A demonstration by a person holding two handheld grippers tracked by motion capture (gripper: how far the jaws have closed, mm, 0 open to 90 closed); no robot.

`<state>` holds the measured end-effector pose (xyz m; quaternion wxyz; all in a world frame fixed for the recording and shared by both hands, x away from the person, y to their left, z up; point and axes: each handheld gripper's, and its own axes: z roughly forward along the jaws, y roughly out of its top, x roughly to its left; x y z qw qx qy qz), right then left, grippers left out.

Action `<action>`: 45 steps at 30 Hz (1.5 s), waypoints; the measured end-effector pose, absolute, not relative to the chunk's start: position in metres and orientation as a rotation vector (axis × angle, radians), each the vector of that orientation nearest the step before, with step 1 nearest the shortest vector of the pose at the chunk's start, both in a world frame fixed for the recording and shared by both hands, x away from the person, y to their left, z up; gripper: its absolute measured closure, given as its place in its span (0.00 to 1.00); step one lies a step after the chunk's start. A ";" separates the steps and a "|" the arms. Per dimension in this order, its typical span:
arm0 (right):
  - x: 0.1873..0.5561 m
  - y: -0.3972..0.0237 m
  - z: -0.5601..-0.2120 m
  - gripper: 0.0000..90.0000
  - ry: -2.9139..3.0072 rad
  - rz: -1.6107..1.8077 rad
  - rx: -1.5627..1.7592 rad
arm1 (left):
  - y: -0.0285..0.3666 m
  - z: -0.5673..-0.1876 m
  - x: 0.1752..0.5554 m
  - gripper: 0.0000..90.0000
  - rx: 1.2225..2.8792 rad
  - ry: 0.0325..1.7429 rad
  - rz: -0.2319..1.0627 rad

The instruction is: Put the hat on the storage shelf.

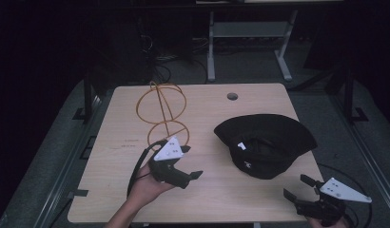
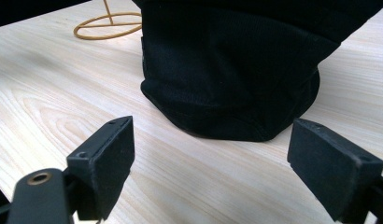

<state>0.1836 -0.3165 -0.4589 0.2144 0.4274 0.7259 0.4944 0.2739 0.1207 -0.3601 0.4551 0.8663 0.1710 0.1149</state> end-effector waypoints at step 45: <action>0.184 -0.312 -0.460 0.16 2.013 1.404 1.180 | -0.004 -0.364 0.326 0.74 2.378 0.159 0.194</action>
